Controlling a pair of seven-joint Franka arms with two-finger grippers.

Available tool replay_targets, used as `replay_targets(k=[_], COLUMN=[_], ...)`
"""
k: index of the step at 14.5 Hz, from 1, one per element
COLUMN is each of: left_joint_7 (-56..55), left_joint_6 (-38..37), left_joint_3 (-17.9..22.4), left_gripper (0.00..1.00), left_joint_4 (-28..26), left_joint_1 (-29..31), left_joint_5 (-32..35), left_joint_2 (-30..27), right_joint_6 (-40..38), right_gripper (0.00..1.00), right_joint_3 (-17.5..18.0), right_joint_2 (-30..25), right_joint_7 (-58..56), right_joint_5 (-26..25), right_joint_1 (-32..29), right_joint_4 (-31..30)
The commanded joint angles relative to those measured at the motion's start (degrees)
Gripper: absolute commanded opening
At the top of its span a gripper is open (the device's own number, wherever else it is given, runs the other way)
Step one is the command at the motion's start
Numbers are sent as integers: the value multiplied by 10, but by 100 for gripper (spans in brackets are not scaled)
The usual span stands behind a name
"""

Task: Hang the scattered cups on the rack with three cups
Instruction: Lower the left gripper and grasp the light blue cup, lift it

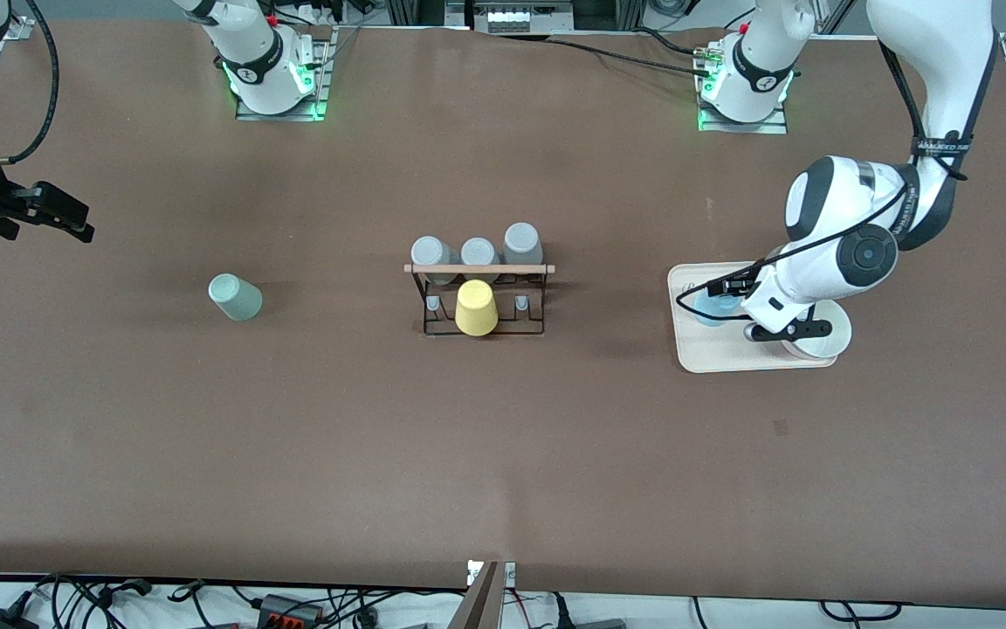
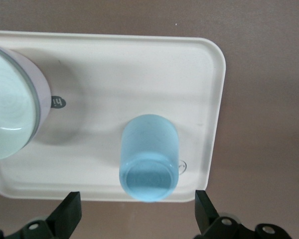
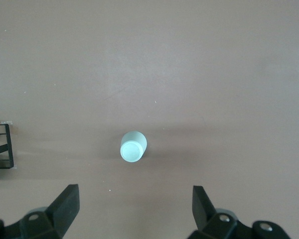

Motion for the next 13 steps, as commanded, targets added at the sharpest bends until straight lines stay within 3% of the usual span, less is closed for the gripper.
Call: replay_targets(k=[1,7,13], left_joint_7=[-4,-12,-12], left_joint_6=[59,115,116], left_joint_3=[-12,-13,-13], left_gripper=[100,100,67], left_joint_4=[-52,-76,-76], left_joint_1=[5,3,0], left_joint_5=[-8,-8,-8], left_joint_2=[-18,-9,-4], right_joint_6=[-7,-8,-8], right_gripper=[100,100,100], right_joint_3=[4,4,4], right_joint_2=[-5,-5,-6], right_joint_7=[-3,-3,-3], right_joint_5=[-6,-6,-6], right_joint_1=[-2,-2,-2], right_joint_4=[1,1,1])
